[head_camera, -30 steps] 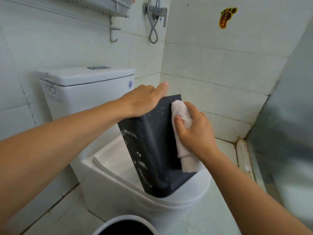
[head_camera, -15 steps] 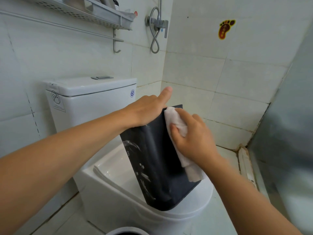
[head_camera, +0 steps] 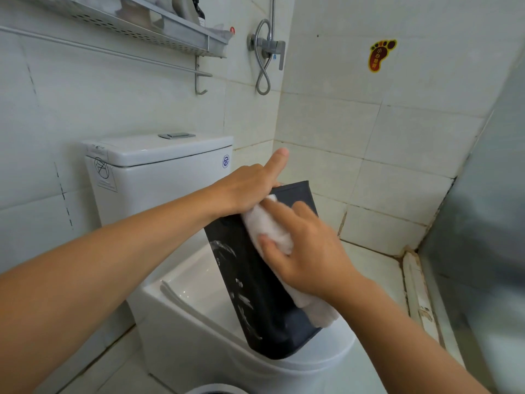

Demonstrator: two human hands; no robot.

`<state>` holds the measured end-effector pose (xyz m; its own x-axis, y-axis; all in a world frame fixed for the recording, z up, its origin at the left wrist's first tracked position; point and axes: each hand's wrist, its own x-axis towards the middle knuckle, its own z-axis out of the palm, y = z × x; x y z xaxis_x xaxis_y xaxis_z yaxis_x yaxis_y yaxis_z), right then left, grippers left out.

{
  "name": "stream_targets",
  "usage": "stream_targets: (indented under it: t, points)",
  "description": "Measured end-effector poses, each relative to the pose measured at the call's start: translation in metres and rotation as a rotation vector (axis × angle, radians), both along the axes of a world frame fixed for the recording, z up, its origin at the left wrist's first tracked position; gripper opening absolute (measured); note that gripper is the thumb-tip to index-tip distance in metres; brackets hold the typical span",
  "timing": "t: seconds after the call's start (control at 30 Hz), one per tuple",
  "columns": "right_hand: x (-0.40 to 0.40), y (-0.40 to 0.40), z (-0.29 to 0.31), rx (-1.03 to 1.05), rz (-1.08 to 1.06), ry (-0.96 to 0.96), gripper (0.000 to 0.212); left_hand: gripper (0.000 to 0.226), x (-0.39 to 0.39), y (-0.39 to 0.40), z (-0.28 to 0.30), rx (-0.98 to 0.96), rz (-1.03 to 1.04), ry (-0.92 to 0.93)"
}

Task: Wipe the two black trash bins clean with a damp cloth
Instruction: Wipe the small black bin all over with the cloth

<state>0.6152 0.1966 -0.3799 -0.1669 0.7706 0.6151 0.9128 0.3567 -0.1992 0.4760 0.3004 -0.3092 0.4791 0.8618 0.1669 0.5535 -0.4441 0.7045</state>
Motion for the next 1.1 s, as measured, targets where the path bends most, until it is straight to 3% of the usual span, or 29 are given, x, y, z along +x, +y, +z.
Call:
stream_targets:
  t: [0.1, 0.23, 0.33, 0.53, 0.63, 0.87, 1.1]
  points:
    - [0.003, -0.004, -0.001, -0.038, 0.038, -0.043, 0.054, 0.097, -0.005, 0.000, -0.002, 0.005, -0.017, 0.018]
    - [0.030, 0.015, -0.005, -0.060, -0.177, 0.172, 0.047, 0.102, -0.003, 0.004, -0.006, 0.060, -0.022, 0.074]
    - [0.038, 0.017, -0.011, -0.064, -0.142, 0.325, 0.040, 0.079, -0.003, 0.001, -0.008, 0.180, -0.047, 0.114]
    - [0.030, 0.004, -0.001, -0.071, 0.131, 0.648, 0.035, 0.114, -0.003, 0.004, -0.013, 0.313, -0.095, 0.219]
    - [0.030, -0.002, 0.004, -0.097, 0.199, 0.684, 0.039, 0.097, -0.005, 0.006, -0.015, 0.332, -0.128, 0.177]
    - [0.043, -0.015, 0.012, -0.203, 0.292, 0.790, 0.033, 0.081, -0.002, -0.002, -0.016, 0.388, -0.163, 0.165]
    - [0.043, -0.019, 0.005, -0.108, 0.186, 0.860, 0.031, 0.060, 0.009, 0.000, -0.016, 0.472, -0.111, 0.220]
